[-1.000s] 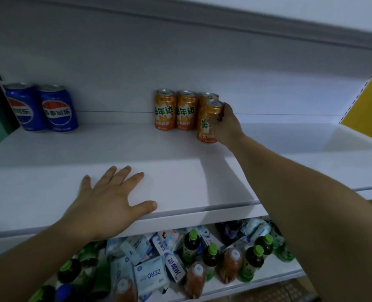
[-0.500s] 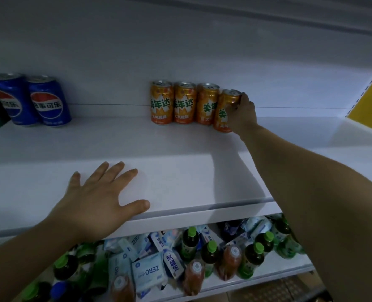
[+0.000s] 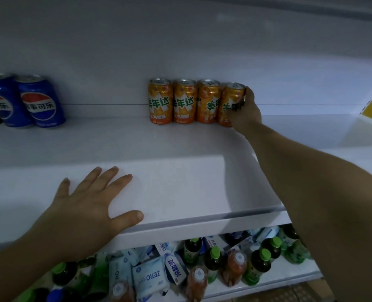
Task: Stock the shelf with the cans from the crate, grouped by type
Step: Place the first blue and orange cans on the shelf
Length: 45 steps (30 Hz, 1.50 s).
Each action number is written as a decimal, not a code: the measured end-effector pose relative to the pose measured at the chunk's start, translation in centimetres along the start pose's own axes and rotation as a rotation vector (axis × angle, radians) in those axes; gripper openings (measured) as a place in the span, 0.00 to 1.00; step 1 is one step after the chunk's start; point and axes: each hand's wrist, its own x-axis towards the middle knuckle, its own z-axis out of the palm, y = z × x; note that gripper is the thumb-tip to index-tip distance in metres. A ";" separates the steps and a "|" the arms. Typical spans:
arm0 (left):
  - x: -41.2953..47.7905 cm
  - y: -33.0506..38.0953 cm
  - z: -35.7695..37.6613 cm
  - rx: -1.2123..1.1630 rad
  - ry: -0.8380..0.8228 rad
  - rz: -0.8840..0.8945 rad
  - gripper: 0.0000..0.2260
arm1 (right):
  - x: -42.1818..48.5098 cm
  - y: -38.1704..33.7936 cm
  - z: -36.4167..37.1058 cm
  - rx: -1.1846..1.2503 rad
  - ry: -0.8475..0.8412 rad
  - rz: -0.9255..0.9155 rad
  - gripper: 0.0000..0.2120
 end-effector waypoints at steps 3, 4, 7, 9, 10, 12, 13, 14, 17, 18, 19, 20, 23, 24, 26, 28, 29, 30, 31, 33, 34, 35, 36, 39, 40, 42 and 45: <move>-0.1 0.1 -0.1 0.003 -0.003 -0.004 0.48 | 0.4 0.0 0.2 -0.018 -0.003 -0.017 0.30; -0.1 0.1 -0.2 0.005 -0.003 -0.006 0.48 | 0.6 -0.1 0.4 -0.014 0.009 -0.004 0.31; -0.1 0.1 -0.1 0.018 -0.001 -0.010 0.47 | 0.5 -0.7 1.1 0.019 0.024 0.039 0.39; -0.1 0.1 -0.2 0.024 -0.005 -0.007 0.47 | 0.1 -1.0 1.8 0.072 -0.004 0.038 0.50; -0.1 0.1 -0.1 0.028 -0.007 -0.008 0.46 | -0.1 -1.0 2.3 0.085 -0.013 0.038 0.54; -0.2 0.1 -0.2 0.035 -0.006 -0.010 0.46 | -0.2 -0.9 3.1 0.070 -0.009 0.058 0.57; -0.2 0.2 -0.2 0.038 -0.006 -0.009 0.46 | -0.1 -0.8 3.5 0.054 0.008 0.064 0.57; -0.2 0.2 -0.2 0.039 -0.004 -0.007 0.46 | -0.1 -0.8 3.7 0.039 0.030 0.073 0.57; -0.1 0.1 -0.1 0.034 0.004 -0.003 0.45 | -0.1 -0.5 4.2 0.013 0.060 0.066 0.57; -0.1 0.1 -0.1 0.030 0.007 -0.003 0.46 | -0.1 -0.5 4.3 0.016 0.057 0.072 0.57; 0.0 0.1 0.0 0.026 0.012 -0.002 0.46 | 0.0 -0.5 4.3 0.017 0.054 0.068 0.57; 0.1 0.0 0.0 0.022 0.019 0.000 0.47 | 0.0 -0.6 4.2 0.018 0.046 0.069 0.57; 0.3 0.1 0.0 0.012 0.021 0.016 0.52 | -0.5 -1.2 3.2 0.011 -0.001 0.100 0.58; 0.2 0.1 0.0 0.013 0.022 0.021 0.54 | -0.9 -1.5 2.5 0.001 -0.014 0.116 0.58; 0.0 0.0 -0.3 0.005 0.023 0.023 0.57 | -2.4 -2.0 0.8 -0.051 -0.046 0.138 0.57; -0.2 0.1 -0.7 -0.013 0.012 0.033 0.58 | -4.6 -2.3 -1.6 -0.145 -0.103 0.146 0.54; -0.2 0.2 -0.7 -0.015 0.008 0.039 0.58 | -5.9 -2.4 -2.8 -0.194 -0.141 0.148 0.53; -0.2 0.2 -0.8 -0.016 0.004 0.042 0.58 | -7.3 -2.5 -4.1 -0.239 -0.179 0.146 0.51; -0.2 0.1 -0.8 -0.019 -0.003 0.039 0.56 | -8.7 -2.6 -5.5 -0.284 -0.212 0.137 0.49; -0.3 0.0 -0.9 -0.025 -0.023 0.027 0.47 | -11.9 -2.8 -8.5 -0.371 -0.263 0.119 0.46; -0.4 0.1 -1.1 -0.025 -0.032 0.021 0.43 | -13.6 -2.9 -10.1 -0.413 -0.281 0.116 0.44; -0.5 0.5 -1.3 -0.024 -0.035 0.023 0.40 | -15.3 -2.9 -11.7 -0.453 -0.294 0.115 0.42; -0.6 1.4 -1.6 -0.027 -0.028 0.043 0.38 | -17.0 -2.8 -13.5 -0.485 -0.301 0.114 0.41; -1.5 7.7 -1.9 -0.032 0.007 0.260 0.36 | -21.8 -1.9 -18.5 -0.543 -0.289 0.140 0.39; -2.5 10.8 -1.8 -0.052 0.002 0.358 0.35 | -23.5 -1.5 -20.2 -0.560 -0.277 0.159 0.38; -4.8 17.1 -0.9 -0.118 -0.033 0.544 0.33 | -26.8 -0.3 -23.4 -0.582 -0.242 0.222 0.37; -8.5 25.3 2.1 -0.152 -0.128 0.749 0.32 | -32.3 2.3 -27.8 -0.585 -0.186 0.361 0.37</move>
